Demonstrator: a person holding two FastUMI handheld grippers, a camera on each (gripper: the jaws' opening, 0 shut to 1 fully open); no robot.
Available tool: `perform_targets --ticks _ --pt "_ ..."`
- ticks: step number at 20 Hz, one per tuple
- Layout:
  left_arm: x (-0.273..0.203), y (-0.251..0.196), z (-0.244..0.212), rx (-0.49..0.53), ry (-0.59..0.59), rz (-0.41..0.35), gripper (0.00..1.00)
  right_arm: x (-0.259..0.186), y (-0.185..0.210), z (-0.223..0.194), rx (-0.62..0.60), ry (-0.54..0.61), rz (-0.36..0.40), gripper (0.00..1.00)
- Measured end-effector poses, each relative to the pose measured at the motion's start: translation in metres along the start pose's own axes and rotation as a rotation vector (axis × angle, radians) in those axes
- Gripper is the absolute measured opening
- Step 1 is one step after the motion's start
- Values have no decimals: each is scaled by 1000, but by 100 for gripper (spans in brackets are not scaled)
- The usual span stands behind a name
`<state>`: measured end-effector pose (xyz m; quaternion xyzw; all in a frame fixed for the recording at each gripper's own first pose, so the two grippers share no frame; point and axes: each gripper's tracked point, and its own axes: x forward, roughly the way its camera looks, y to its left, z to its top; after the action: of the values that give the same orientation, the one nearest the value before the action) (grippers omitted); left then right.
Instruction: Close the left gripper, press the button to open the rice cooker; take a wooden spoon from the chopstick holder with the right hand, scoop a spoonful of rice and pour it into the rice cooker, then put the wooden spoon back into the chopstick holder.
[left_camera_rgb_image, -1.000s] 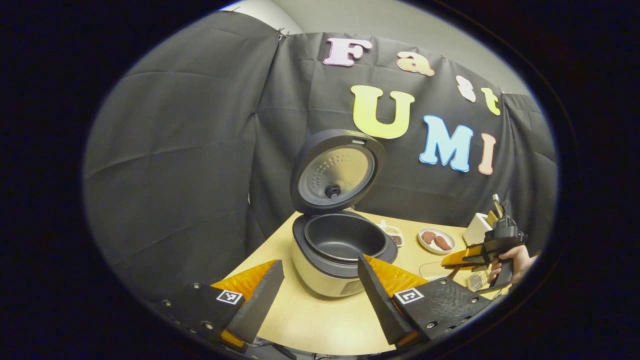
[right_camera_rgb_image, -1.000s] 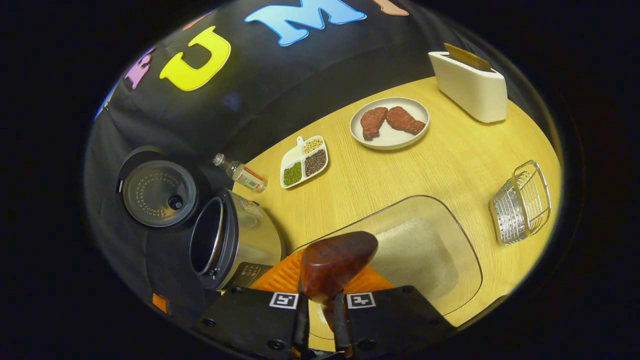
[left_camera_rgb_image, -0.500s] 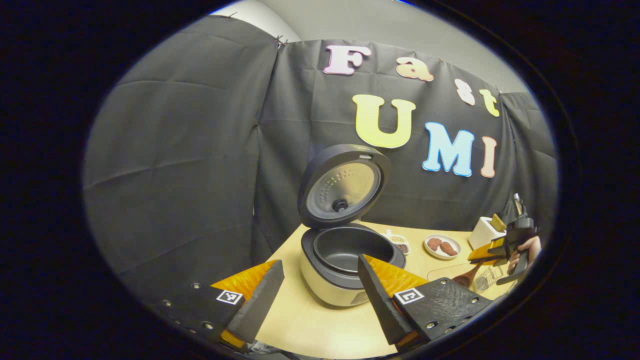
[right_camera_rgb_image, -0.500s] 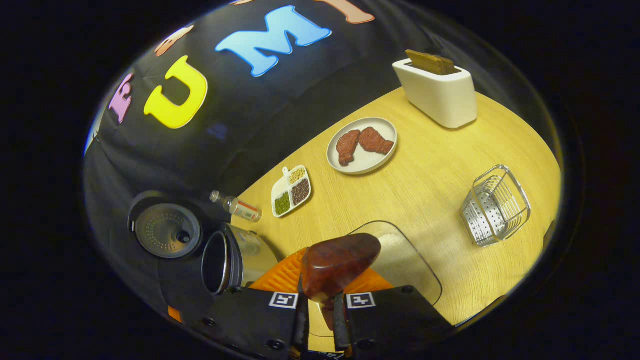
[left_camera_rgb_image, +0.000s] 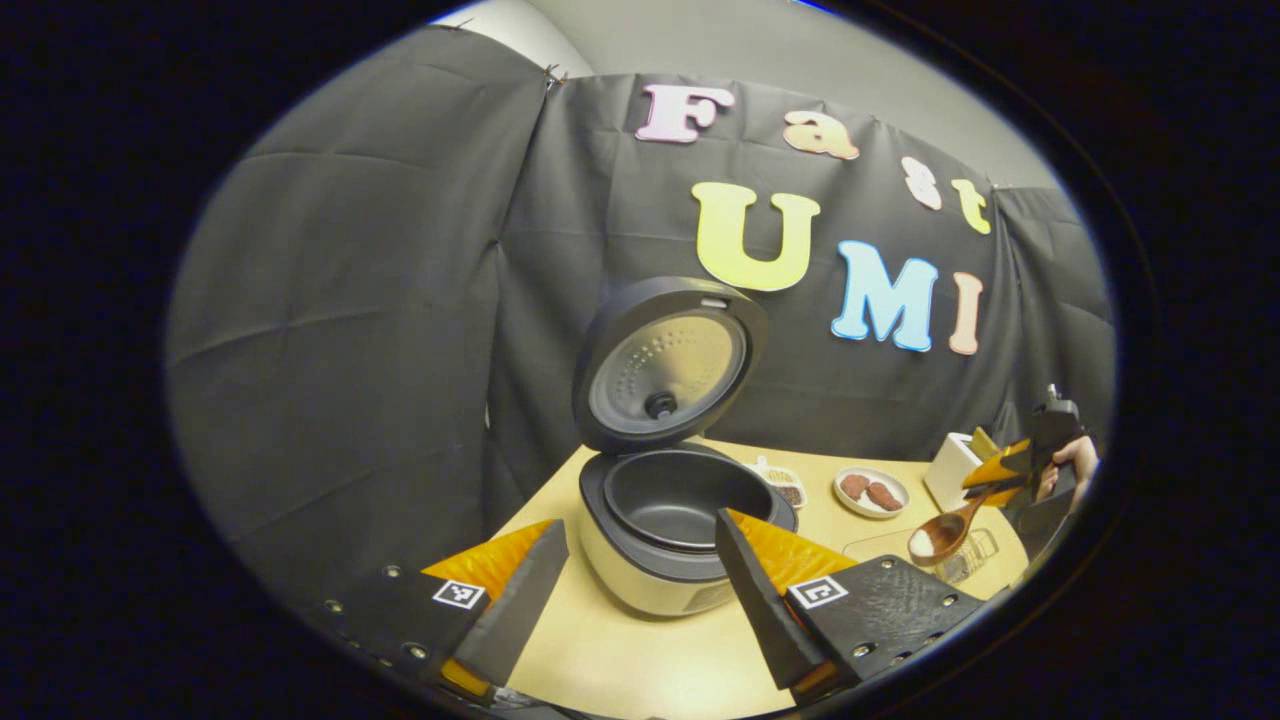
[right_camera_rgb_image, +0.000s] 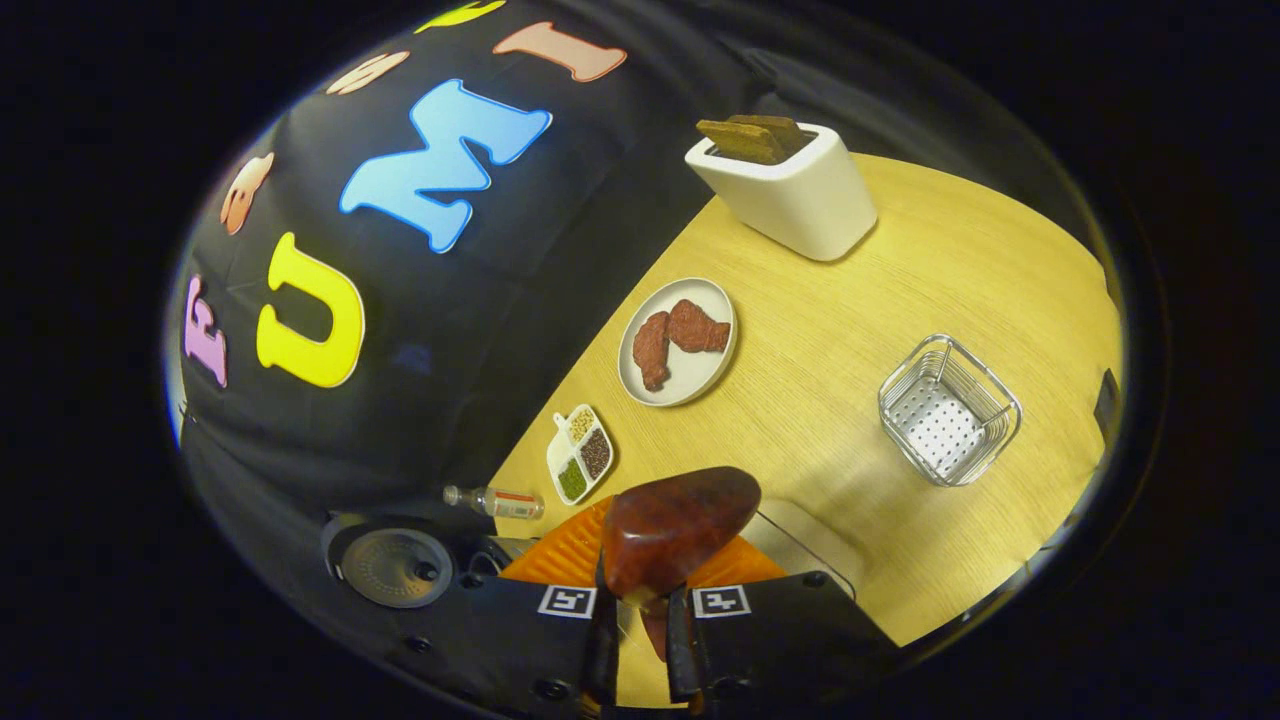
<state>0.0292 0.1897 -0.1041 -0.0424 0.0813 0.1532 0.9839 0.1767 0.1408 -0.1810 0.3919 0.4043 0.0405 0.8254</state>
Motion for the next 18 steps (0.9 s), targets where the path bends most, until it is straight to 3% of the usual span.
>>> perform_targets --ticks 10,11,18 --pt "22 7 -18 -33 45 22 92 1 119 3 26 57 186 21" --pt "24 9 -17 -37 47 25 92 3 133 0 26 65 206 17" --pt "29 31 -25 -59 56 65 94 27 218 -48 -41 151 324 21"
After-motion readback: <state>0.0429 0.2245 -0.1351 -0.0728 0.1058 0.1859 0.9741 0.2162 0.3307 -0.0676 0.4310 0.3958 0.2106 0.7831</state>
